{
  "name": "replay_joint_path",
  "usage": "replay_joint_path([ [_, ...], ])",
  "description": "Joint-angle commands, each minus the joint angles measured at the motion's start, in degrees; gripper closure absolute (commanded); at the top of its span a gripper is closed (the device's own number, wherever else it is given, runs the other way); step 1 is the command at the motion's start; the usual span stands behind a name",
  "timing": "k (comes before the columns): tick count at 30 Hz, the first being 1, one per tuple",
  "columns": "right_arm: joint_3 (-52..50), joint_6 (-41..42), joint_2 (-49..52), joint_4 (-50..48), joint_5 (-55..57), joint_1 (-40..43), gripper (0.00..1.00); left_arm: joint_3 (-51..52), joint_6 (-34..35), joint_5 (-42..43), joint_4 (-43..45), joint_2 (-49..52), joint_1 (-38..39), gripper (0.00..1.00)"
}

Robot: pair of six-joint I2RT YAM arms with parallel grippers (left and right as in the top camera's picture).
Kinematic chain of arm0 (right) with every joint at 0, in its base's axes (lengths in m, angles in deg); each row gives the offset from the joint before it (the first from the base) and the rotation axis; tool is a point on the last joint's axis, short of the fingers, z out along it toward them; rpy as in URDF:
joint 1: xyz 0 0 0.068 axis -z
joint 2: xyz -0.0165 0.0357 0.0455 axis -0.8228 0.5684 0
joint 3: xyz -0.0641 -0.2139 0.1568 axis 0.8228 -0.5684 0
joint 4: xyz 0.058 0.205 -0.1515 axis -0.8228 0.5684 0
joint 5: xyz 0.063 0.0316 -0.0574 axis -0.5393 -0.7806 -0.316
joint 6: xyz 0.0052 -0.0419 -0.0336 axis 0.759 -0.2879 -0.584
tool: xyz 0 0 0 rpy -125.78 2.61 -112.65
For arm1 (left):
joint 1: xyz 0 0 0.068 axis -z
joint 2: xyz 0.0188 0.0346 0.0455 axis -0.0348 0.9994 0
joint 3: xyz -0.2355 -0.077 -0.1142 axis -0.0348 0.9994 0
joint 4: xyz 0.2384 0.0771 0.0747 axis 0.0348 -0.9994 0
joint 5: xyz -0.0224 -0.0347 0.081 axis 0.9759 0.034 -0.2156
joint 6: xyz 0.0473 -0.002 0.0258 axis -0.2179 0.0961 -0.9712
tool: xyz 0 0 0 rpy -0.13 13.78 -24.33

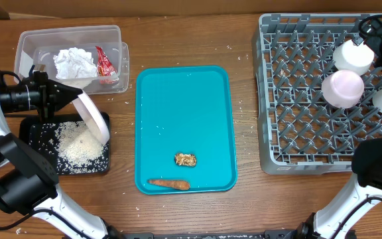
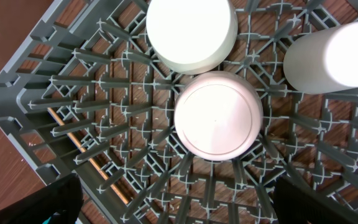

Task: Sort waste into correct bins and load items into the dishwasher
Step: 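Tilt the plate with the left gripper to dump rice onto the black tray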

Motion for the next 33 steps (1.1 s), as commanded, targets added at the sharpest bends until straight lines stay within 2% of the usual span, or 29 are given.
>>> replay_joint_path([
  [1, 1.0, 0.2, -1.4, -0.2, -0.1, -0.2, 0.0, 2.0, -1.5, 2.6, -0.2, -2.4, -0.9, 0.96],
  [10, 1.0, 0.2, -1.4, -0.2, -0.1, -0.2, 0.0, 3.4, -1.6, 6.2, -0.2, -3.1, -1.3, 0.96],
  [20, 1.0, 0.2, -1.4, -0.2, -0.1, -0.2, 0.0, 4.0, -4.3, 6.7, -0.2, -3.0, -3.0, 0.96],
  [25, 1.0, 0.2, -1.4, -0.2, -0.1, -0.2, 0.0, 4.3, -6.3, 9.7, -0.2, -3.2, -3.6, 0.96],
  [29, 1.0, 0.2, -1.4, -0.2, -0.1, -0.2, 0.0, 4.3, -4.9, 8.9, 4.4, -3.0, -4.3, 0.96],
  [31, 1.0, 0.2, -1.4, -0.2, -0.1, -0.2, 0.0, 4.3, -3.6, 8.8, 2.3, -3.0, -4.6, 0.96],
  [33, 1.0, 0.2, -1.4, -0.2, -0.1, -0.2, 0.0, 4.3, -5.4, 10.6, 1.4, -3.0, -4.6, 0.96],
])
